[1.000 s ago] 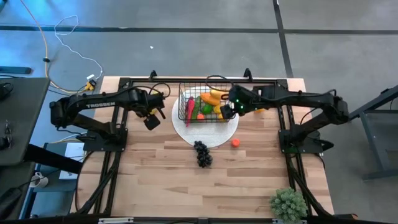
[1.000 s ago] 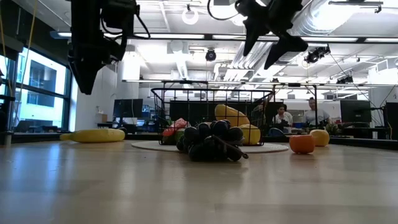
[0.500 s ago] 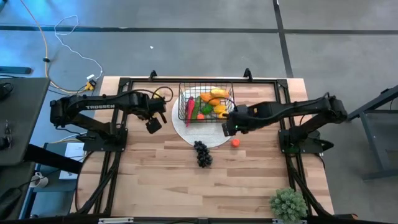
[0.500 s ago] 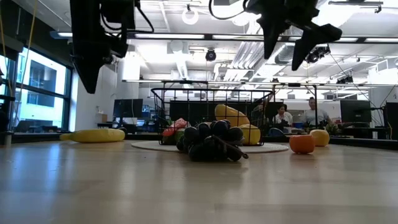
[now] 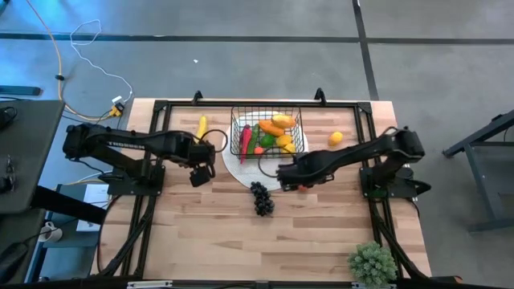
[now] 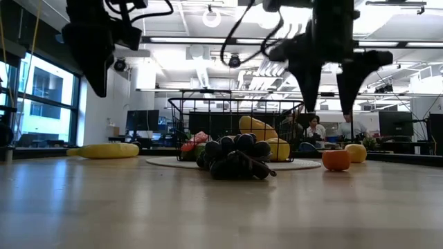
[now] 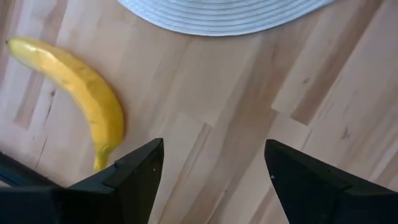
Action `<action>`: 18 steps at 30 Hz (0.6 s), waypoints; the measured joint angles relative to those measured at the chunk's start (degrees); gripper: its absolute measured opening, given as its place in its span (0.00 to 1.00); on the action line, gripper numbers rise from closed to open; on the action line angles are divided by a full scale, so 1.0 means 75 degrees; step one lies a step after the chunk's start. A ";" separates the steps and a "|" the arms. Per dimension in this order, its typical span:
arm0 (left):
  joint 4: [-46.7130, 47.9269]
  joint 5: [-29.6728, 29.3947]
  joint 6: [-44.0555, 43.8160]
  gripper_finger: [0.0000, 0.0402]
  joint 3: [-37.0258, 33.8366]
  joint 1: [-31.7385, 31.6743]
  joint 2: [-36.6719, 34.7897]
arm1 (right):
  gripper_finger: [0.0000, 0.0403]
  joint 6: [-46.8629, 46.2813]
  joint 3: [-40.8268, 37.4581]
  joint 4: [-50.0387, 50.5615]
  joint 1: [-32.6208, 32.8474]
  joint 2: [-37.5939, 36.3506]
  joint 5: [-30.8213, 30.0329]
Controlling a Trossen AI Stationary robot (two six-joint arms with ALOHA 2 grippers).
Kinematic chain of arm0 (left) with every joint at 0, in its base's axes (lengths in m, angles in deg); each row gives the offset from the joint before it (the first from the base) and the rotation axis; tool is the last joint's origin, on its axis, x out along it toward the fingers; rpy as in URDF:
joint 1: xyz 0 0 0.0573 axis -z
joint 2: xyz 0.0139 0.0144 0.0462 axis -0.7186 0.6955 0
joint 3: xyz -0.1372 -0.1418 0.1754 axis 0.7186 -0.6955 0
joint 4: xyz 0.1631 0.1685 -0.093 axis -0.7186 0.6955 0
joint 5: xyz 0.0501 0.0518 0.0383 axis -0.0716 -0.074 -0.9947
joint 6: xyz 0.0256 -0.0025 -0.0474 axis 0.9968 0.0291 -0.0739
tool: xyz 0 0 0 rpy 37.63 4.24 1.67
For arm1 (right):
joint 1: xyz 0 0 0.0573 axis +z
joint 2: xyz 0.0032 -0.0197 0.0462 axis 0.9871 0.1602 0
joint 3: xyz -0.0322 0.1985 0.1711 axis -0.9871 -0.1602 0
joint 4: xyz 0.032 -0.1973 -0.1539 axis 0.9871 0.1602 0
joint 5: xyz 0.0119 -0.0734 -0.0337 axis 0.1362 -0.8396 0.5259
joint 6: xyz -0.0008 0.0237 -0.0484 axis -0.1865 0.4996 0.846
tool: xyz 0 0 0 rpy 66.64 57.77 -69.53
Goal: Build produce basket
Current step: Put the orange into the wire basket
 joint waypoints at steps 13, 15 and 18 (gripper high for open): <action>0.0029 -0.0007 -0.0241 0.67 0.0000 0.0394 0.0000 | 0.72 -0.0325 0.0000 0.0147 0.0046 0.1401 -0.0150; 0.0032 0.0006 -0.0246 0.67 0.0000 0.0391 0.0000 | 0.72 -0.0331 0.0000 0.0150 0.0046 0.1512 -0.0231; 0.0040 0.0060 -0.0250 0.67 0.0000 0.0391 0.0000 | 0.72 -0.0339 0.0000 0.0146 0.0046 0.1646 -0.0343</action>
